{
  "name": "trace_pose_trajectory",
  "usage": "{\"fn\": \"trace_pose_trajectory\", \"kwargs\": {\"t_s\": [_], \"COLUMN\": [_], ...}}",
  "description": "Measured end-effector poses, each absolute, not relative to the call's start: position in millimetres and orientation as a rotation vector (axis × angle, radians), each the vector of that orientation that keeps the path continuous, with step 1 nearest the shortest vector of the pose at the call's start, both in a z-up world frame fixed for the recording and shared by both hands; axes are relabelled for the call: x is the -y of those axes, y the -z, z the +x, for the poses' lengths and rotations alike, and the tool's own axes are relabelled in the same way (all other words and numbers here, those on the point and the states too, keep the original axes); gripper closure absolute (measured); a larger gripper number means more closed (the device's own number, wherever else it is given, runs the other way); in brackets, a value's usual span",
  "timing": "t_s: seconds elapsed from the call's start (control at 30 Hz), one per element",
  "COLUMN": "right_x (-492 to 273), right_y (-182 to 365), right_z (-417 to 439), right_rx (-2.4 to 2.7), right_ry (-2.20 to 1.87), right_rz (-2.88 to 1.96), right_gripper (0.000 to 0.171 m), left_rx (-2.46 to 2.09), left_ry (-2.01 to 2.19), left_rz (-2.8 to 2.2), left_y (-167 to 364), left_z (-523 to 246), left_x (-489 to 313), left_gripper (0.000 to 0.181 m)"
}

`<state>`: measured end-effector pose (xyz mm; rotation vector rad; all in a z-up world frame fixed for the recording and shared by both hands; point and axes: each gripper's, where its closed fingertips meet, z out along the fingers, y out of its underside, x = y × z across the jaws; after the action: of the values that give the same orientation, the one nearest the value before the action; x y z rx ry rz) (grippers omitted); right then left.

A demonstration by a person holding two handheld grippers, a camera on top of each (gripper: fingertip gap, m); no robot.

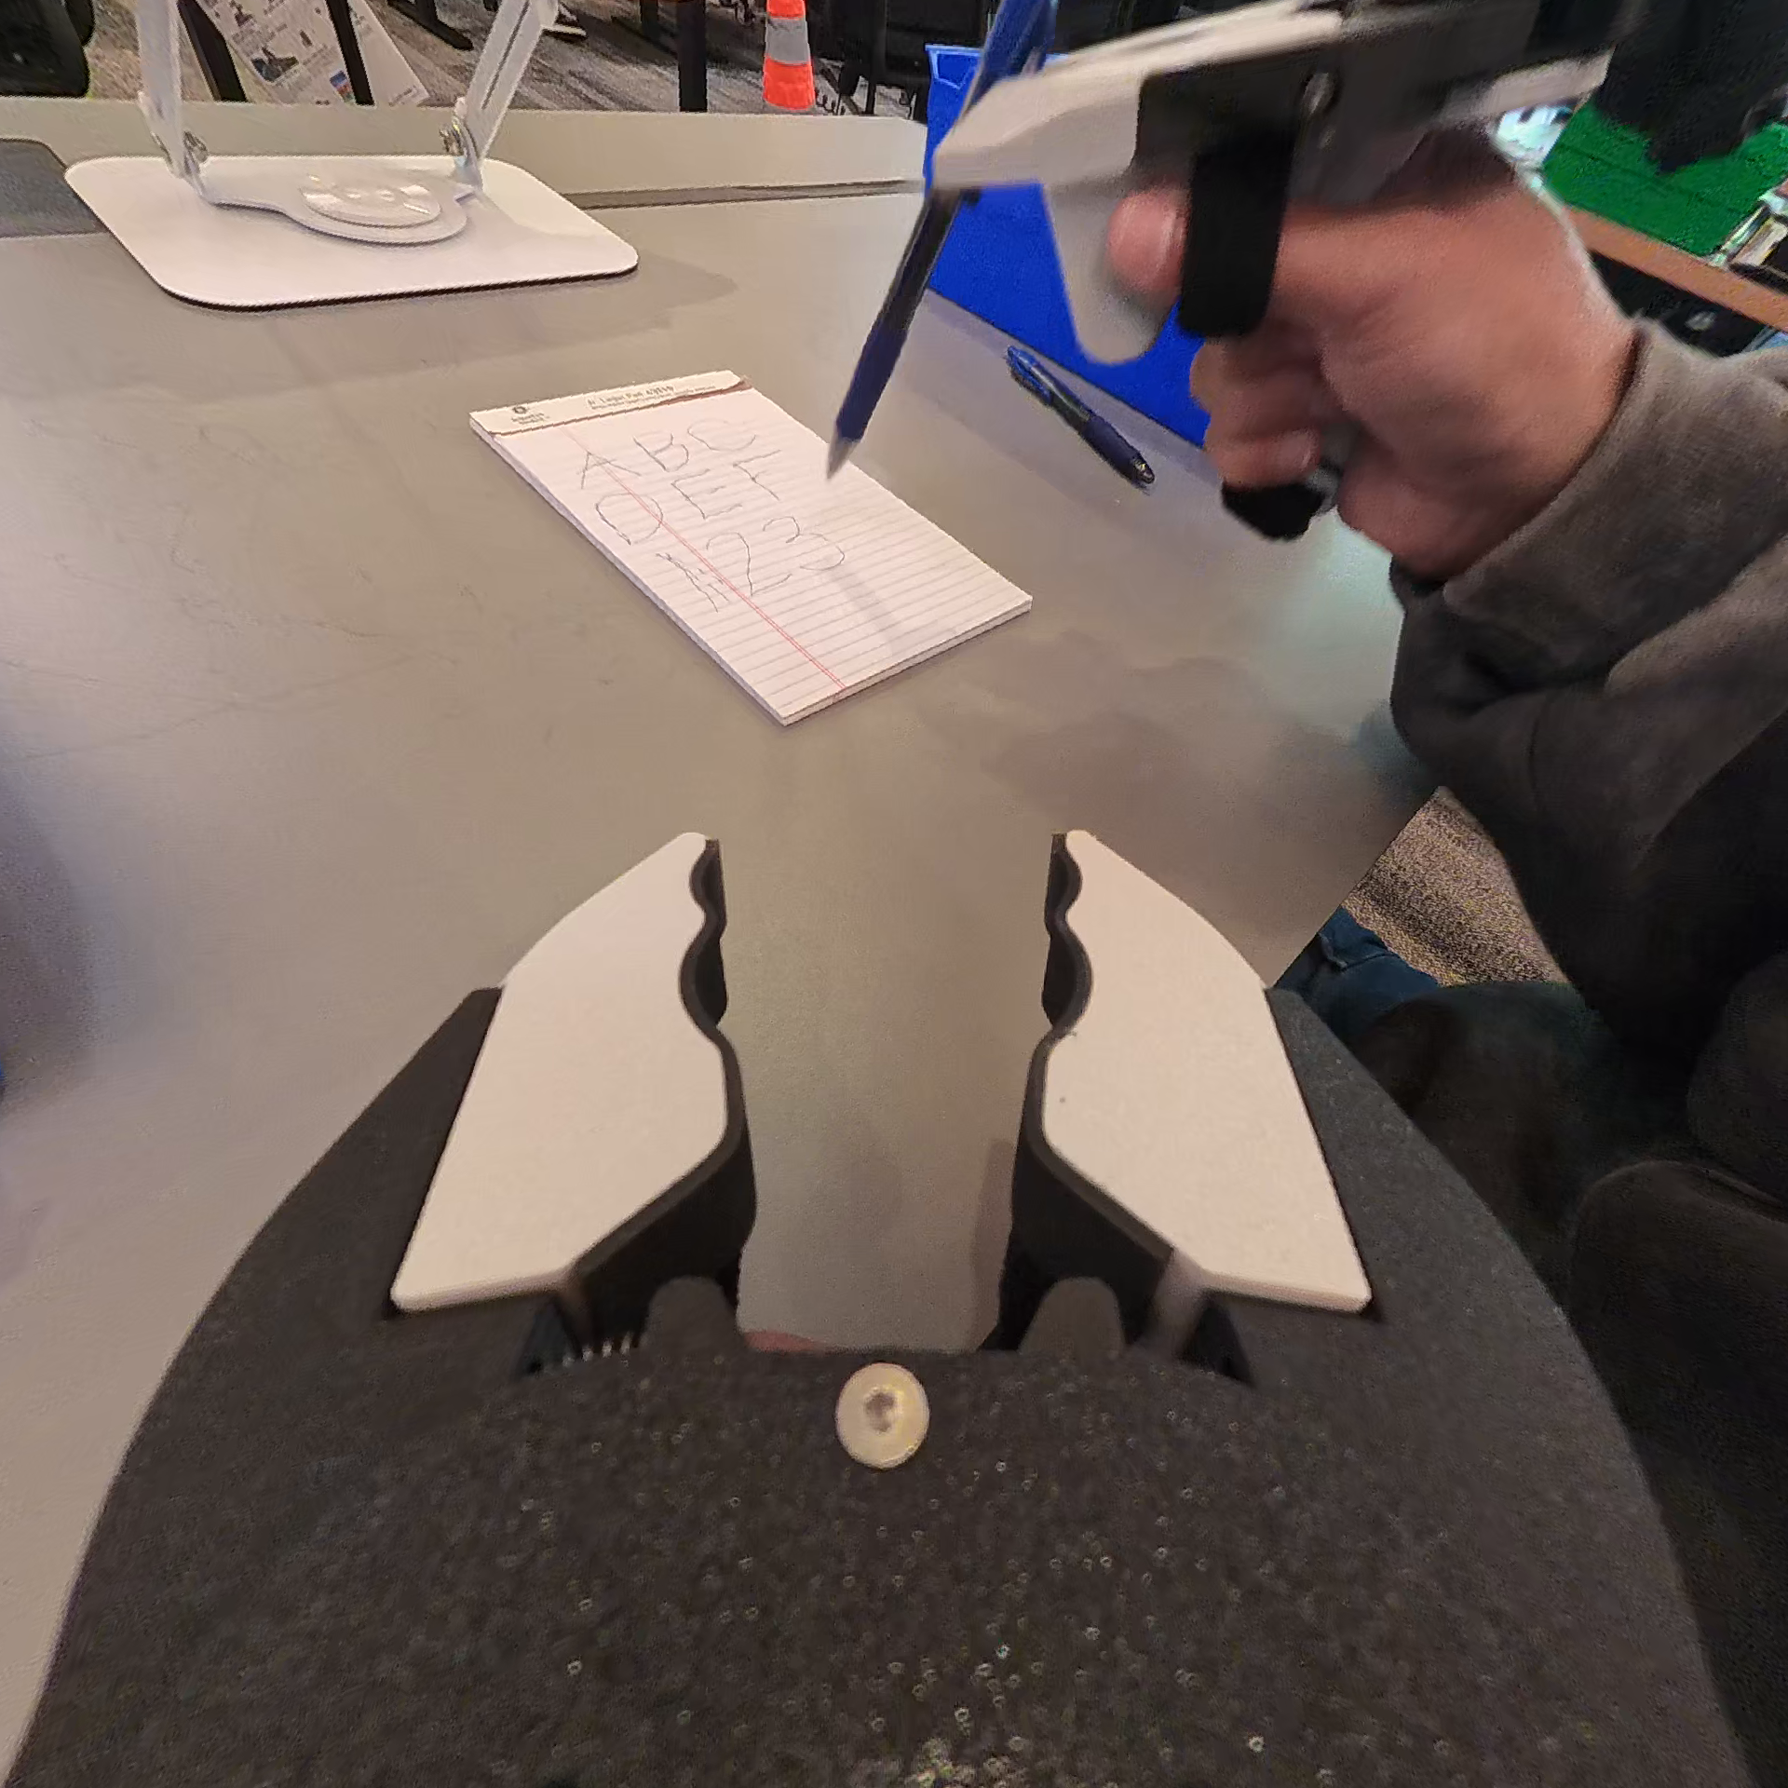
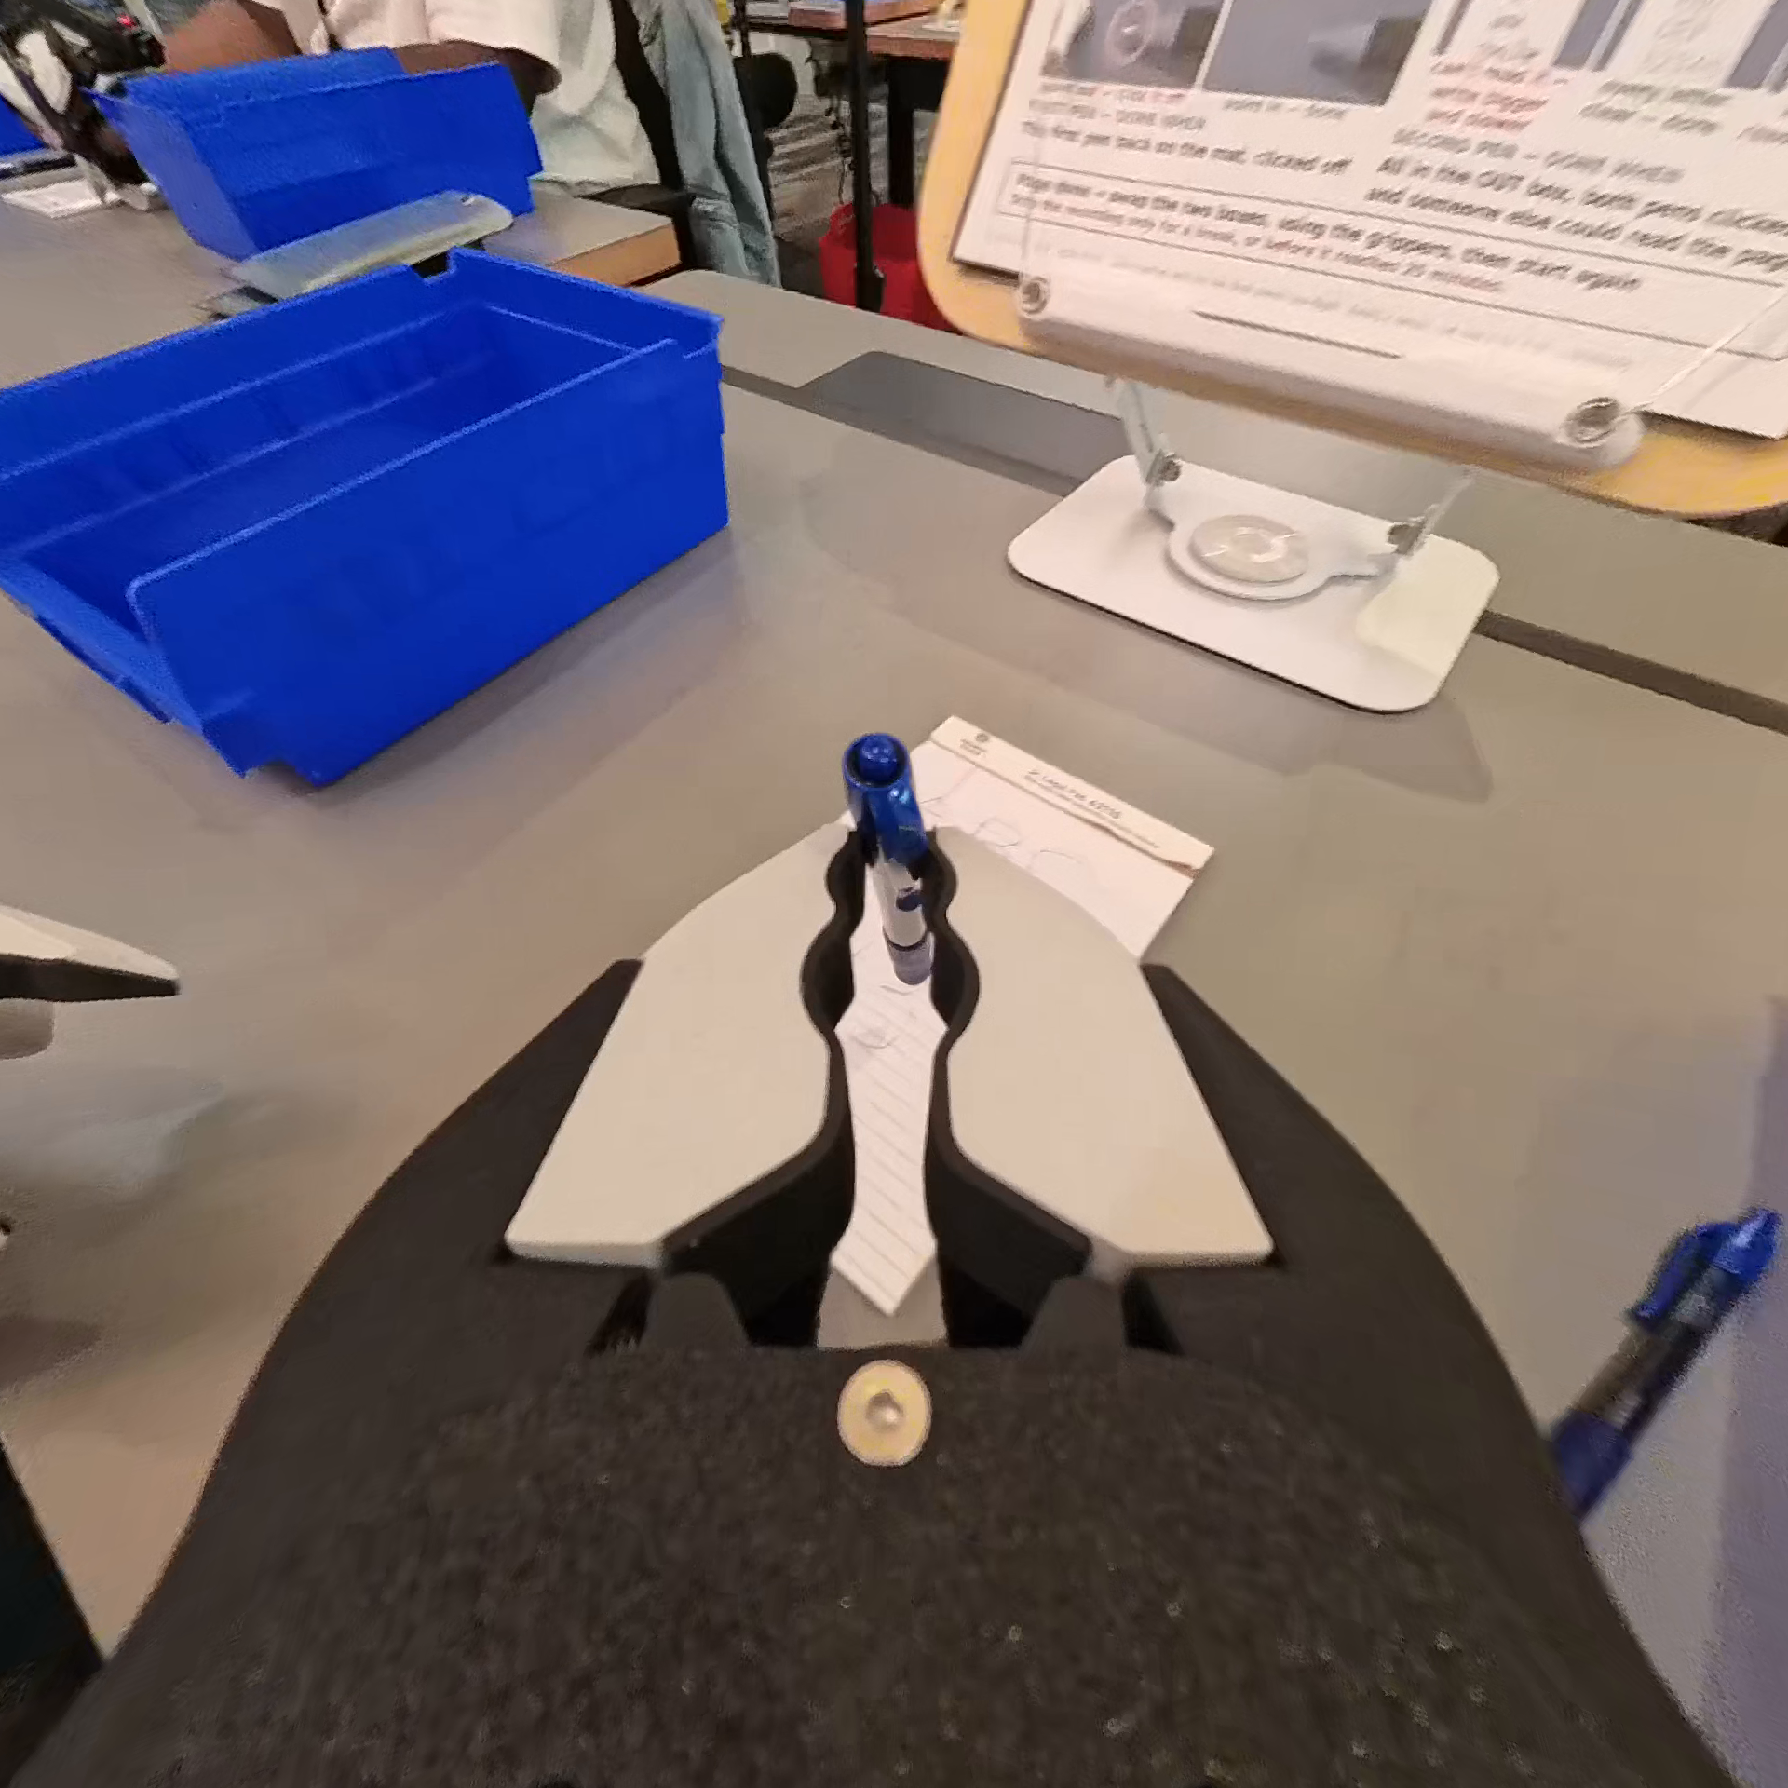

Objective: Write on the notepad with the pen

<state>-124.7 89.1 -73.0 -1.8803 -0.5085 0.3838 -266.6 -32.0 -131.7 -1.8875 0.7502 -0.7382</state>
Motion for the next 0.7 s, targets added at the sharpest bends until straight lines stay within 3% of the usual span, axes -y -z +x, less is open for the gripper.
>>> {"fn": "trace_pose_trajectory", "kwargs": {"t_s": [0.7], "right_x": [-106.9], "right_y": [96.2], "right_z": [-117.0], "right_rx": [0.553], "right_ry": [-0.363], "right_rz": [-1.969], "right_gripper": [0.160], "left_rx": [-0.753], "left_ry": [0.743], "left_rz": [-1.902], "left_y": [135.6], "left_z": [-265.7], "left_x": [30.0], "left_gripper": [0.118]}}
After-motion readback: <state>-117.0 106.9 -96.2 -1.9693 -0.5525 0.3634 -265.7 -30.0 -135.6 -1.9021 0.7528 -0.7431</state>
